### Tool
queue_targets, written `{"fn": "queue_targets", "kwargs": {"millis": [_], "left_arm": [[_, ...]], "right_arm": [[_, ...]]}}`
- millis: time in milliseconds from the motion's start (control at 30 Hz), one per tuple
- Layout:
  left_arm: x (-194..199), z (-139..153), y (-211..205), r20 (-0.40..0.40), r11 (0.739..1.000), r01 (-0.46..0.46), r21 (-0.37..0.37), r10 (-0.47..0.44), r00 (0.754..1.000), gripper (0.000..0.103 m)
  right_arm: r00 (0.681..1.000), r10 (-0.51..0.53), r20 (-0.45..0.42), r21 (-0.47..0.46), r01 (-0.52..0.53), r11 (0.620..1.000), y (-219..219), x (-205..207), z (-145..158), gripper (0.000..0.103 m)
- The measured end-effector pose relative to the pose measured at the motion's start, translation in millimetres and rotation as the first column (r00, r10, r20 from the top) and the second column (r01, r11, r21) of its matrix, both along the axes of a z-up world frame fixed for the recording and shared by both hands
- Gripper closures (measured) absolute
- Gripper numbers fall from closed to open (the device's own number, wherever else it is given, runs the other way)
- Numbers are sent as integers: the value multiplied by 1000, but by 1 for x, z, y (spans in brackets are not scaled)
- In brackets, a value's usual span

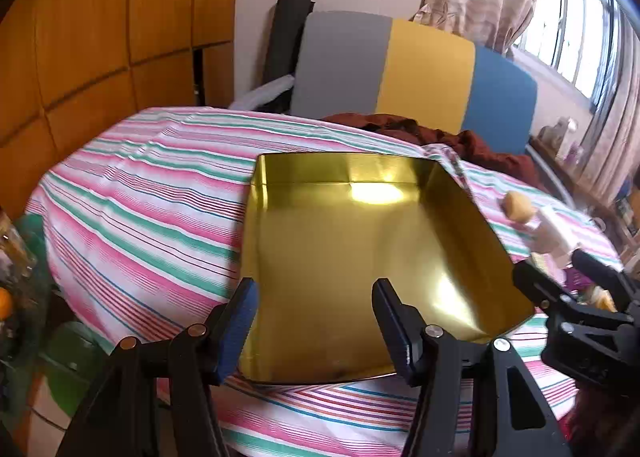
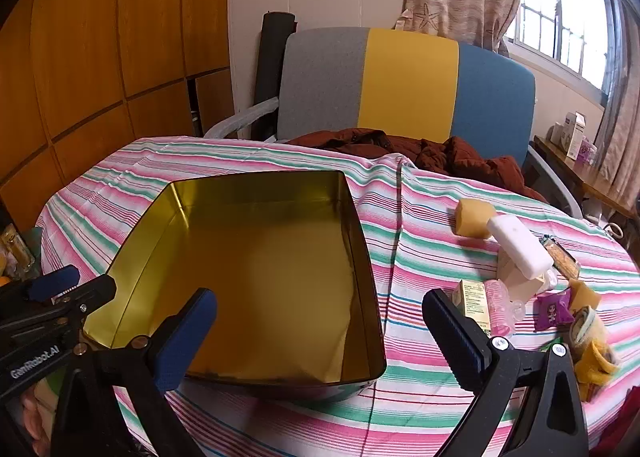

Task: Organize objects
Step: 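Move both tools from the gold tray toward the cluster of items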

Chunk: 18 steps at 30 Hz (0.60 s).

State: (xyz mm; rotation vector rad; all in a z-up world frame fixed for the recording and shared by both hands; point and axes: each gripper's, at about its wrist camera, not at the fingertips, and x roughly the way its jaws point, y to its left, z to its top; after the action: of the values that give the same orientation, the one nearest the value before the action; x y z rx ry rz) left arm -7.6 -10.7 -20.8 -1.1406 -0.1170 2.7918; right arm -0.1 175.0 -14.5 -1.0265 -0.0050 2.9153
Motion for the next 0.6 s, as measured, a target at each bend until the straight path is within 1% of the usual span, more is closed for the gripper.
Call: {"fn": "queue_targets", "kwargs": {"millis": [67, 133, 367, 500, 567, 600], "left_arm": [[1, 2, -2, 4, 999, 12, 42, -12, 1000, 42], [2, 4, -3, -2, 998, 14, 61, -14, 1000, 41], [-1, -2, -4, 25, 998, -7, 59, 6, 1000, 41], [1, -1, -4, 19, 998, -4, 56, 3, 1000, 41], [3, 0, -2, 17, 999, -3, 40, 2, 1000, 39], [3, 0, -1, 16, 999, 3, 38, -4, 1000, 36]], "right_arm": [[1000, 2, 4, -4, -2, 1000, 1, 0, 0, 0], [1000, 6, 7, -7, -6, 1000, 1, 0, -1, 0], [999, 29, 15, -4, -29, 1000, -3, 0, -3, 0], [1000, 24, 15, -7, -24, 1000, -3, 2, -3, 0], [1000, 21, 16, -12, -21, 1000, -2, 3, -2, 0], [1000, 21, 15, -12, -21, 1000, -2, 4, -1, 0]]}}
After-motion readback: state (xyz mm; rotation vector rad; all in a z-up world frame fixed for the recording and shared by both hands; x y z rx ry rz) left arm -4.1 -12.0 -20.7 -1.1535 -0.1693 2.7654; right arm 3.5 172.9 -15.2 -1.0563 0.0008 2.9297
